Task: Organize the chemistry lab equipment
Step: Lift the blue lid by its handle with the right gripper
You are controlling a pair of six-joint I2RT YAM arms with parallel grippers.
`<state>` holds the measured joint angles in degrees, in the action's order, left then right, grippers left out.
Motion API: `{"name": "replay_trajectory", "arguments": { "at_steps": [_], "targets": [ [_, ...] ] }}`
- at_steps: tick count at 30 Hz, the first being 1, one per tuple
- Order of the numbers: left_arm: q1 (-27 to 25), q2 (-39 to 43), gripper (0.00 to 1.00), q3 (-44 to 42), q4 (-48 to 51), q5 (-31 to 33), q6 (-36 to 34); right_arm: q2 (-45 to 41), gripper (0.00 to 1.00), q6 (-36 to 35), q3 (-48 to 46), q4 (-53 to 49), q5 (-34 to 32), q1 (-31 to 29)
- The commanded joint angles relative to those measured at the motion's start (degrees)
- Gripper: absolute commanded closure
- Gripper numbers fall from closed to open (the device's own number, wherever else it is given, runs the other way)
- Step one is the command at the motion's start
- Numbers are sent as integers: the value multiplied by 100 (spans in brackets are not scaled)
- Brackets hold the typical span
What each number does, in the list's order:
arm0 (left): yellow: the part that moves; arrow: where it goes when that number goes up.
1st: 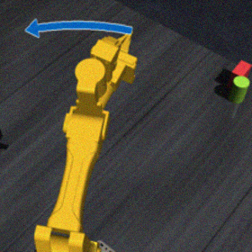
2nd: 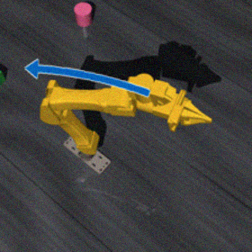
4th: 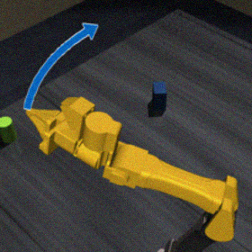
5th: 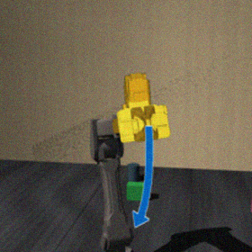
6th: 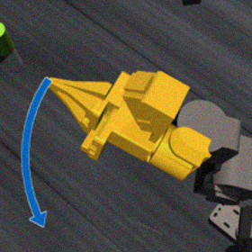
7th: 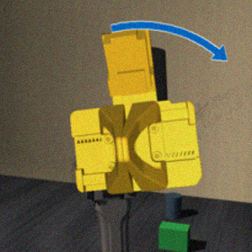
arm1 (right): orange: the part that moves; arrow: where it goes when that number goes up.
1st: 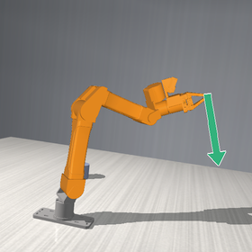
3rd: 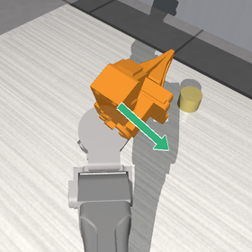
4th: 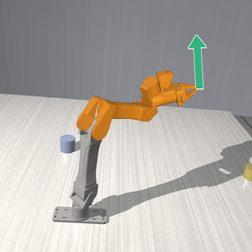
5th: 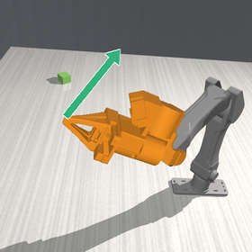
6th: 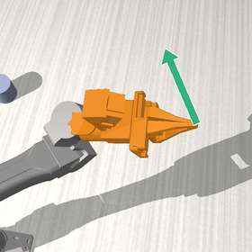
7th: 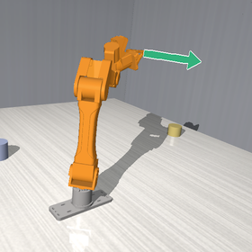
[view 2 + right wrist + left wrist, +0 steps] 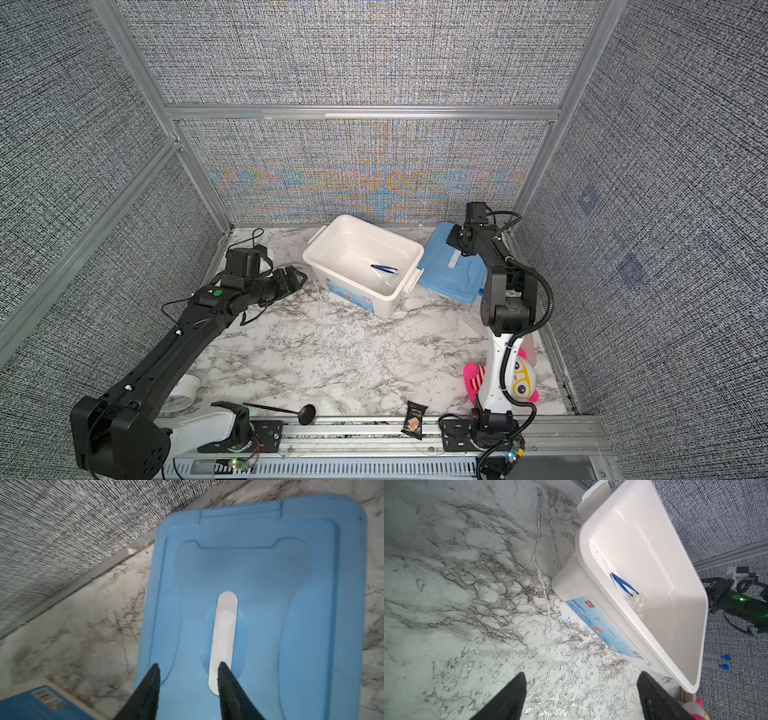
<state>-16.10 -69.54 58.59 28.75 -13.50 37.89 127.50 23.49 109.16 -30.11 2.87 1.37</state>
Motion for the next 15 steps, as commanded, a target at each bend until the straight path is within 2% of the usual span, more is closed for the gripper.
{"name": "replay_trajectory", "arguments": {
  "at_steps": [1, 11, 15],
  "targets": [
    [4, -40, 15, 30, -65, 91, -170, 342, 54, -318, 469, -977, -941, -97],
    [37, -192, 15, 135, 5, 176, -326, 1185, 54, -367, 1479, -1505, -979, -145],
    [51, -249, 15, 136, -16, 164, -335, 1614, 54, -302, 2145, -2058, -931, -145]
  ]
}}
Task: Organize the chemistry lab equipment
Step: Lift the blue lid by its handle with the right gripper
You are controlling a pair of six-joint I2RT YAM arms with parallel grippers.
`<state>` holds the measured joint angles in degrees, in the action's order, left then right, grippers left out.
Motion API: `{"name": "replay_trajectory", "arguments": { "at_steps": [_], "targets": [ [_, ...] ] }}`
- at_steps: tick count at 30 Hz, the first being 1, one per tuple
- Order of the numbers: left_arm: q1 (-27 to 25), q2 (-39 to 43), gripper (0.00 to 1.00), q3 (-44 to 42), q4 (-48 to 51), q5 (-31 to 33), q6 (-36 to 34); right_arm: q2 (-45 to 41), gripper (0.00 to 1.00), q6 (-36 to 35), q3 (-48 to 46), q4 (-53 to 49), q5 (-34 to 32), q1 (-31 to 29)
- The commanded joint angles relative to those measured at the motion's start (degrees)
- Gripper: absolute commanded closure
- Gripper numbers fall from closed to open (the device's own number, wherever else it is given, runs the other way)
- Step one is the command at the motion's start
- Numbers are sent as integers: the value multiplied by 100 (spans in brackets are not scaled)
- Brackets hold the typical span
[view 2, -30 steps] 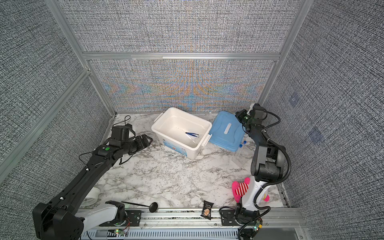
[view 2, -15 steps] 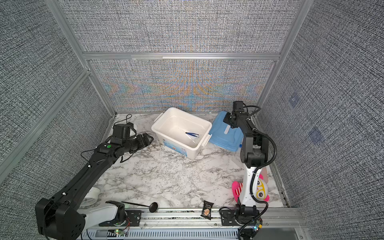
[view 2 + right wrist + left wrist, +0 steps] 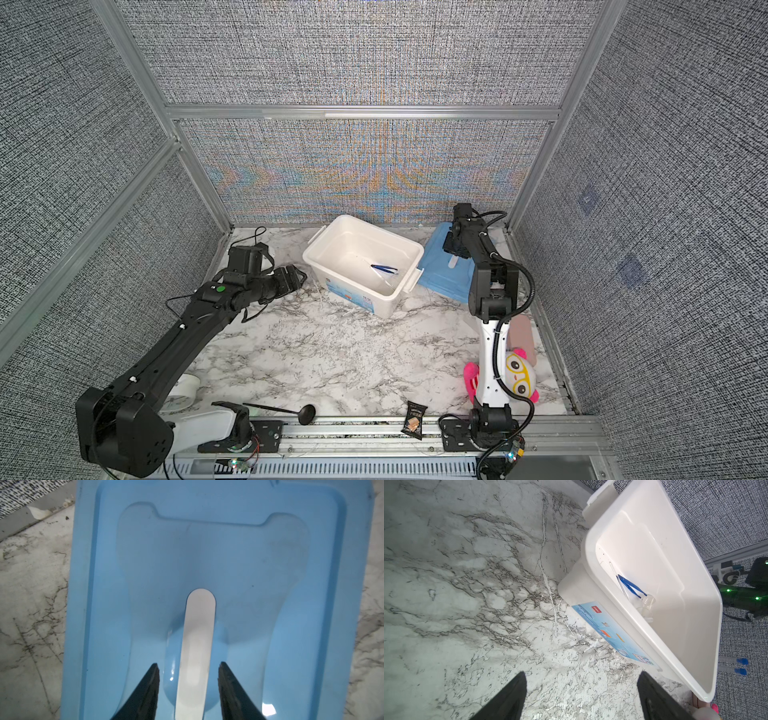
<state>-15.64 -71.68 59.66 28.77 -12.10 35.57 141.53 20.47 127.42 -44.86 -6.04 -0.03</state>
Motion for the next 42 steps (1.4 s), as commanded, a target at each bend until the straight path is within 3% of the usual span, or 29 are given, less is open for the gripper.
{"name": "replay_trajectory", "arguments": {
  "at_steps": [1, 5, 11, 20, 27, 42],
  "targets": [
    [8, -40, 15, 34, -28, 30, -103, 323, 54, 10, 501, -768, -20, 0],
    [21, -83, 15, 46, -31, 16, -103, 702, 54, 149, 1113, -1379, -126, 2],
    [35, -92, 15, 55, -23, -14, -122, 707, 57, 258, 1040, -1490, -165, 18],
    [37, -76, 15, -6, -47, -29, -68, 987, 74, 273, 1457, -1913, -124, 48],
    [43, 54, 15, -55, 4, 22, -53, 704, 81, 94, 1128, -1623, -231, 3],
    [49, 296, 15, -267, -114, 20, 85, -121, 82, -363, 418, -1279, -515, 3]
  ]
}}
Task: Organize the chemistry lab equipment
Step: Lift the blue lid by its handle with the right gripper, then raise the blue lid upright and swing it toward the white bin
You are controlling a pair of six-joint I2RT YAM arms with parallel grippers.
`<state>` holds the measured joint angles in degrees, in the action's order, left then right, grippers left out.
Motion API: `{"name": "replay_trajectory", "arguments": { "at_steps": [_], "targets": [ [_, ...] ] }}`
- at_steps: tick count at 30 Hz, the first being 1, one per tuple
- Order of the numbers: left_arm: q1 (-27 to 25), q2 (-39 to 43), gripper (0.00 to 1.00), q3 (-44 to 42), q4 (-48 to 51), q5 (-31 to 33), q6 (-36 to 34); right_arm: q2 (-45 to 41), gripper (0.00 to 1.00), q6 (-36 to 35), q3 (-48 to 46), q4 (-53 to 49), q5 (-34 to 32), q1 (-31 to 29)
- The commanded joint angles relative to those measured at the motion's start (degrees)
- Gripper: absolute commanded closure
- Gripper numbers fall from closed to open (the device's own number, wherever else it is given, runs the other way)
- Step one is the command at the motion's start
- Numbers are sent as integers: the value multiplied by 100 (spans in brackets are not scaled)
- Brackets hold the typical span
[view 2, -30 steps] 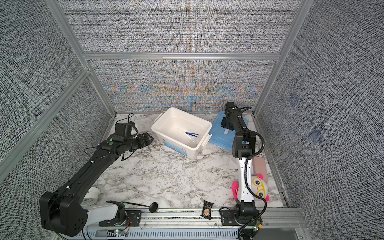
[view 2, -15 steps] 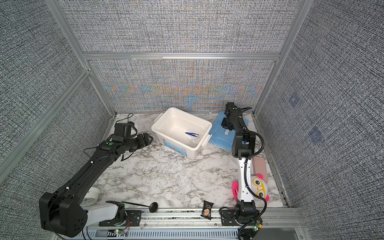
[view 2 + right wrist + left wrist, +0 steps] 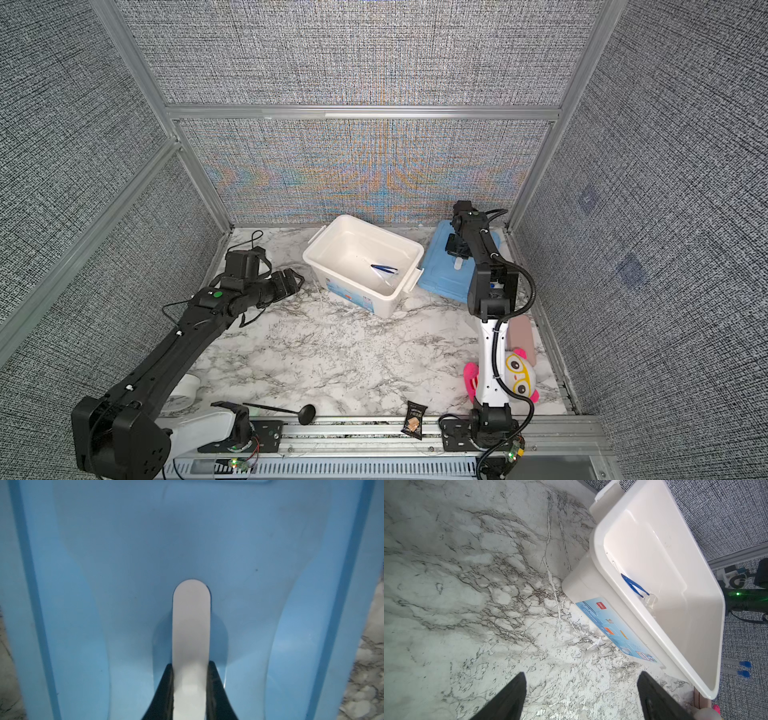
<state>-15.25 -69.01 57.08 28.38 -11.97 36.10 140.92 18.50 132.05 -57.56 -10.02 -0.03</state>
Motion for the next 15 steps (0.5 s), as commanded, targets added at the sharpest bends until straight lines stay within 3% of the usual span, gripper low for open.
{"name": "replay_trajectory", "arguments": {
  "at_steps": [1, 15],
  "targets": [
    [6, 43, 15, -20, -81, 10, 38, -80, 82, -202, -57, -8, -102, 3],
    [5, 142, 15, -74, -114, -7, 73, -668, 83, -492, -489, 589, 251, 3]
  ]
}}
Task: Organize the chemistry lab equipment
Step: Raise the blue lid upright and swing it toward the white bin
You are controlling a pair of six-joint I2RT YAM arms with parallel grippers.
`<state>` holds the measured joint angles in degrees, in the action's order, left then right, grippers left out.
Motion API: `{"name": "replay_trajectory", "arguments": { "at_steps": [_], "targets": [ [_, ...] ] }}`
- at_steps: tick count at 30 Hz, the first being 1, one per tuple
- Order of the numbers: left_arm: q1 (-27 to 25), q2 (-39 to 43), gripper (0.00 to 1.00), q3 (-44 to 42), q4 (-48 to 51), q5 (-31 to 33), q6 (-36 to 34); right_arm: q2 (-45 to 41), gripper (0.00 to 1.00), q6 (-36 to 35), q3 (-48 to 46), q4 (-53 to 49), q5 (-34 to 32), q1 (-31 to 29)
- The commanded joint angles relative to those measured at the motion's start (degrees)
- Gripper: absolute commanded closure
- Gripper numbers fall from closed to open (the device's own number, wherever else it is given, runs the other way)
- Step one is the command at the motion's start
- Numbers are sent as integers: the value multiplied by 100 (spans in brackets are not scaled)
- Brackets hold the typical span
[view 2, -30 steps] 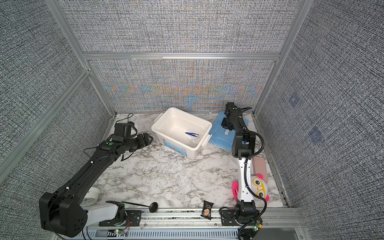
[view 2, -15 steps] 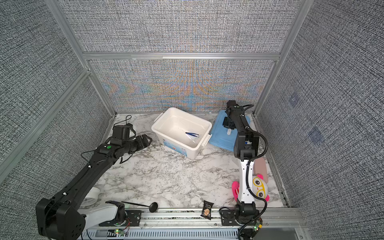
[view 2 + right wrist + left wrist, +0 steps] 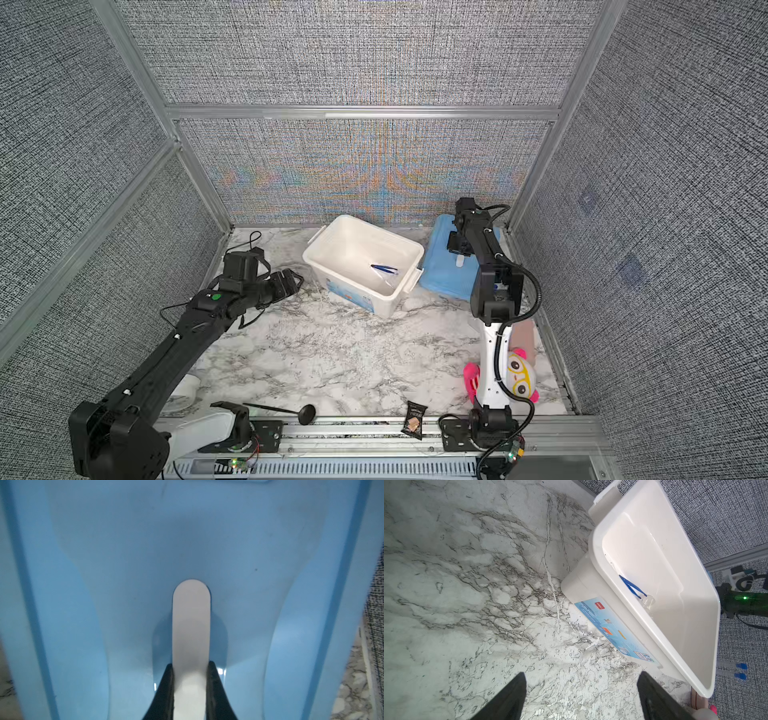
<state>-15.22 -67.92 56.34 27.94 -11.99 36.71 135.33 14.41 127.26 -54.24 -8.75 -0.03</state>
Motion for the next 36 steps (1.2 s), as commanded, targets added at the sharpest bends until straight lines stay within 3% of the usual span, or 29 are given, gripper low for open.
{"name": "replay_trajectory", "arguments": {
  "at_steps": [1, 21, 27, 36],
  "targets": [
    [2, 36, 15, -3, -70, -1, 12, -150, 84, -95, -33, 312, 162, 3],
    [6, 107, 15, -30, -114, 4, 77, -567, 88, -125, 82, 806, 349, -3],
    [4, 83, 15, -22, -153, -52, 125, -633, 90, -68, 335, 581, -59, 3],
    [2, 75, 15, -85, -240, -97, 178, -904, 91, -163, 373, 577, -144, 33]
  ]
}}
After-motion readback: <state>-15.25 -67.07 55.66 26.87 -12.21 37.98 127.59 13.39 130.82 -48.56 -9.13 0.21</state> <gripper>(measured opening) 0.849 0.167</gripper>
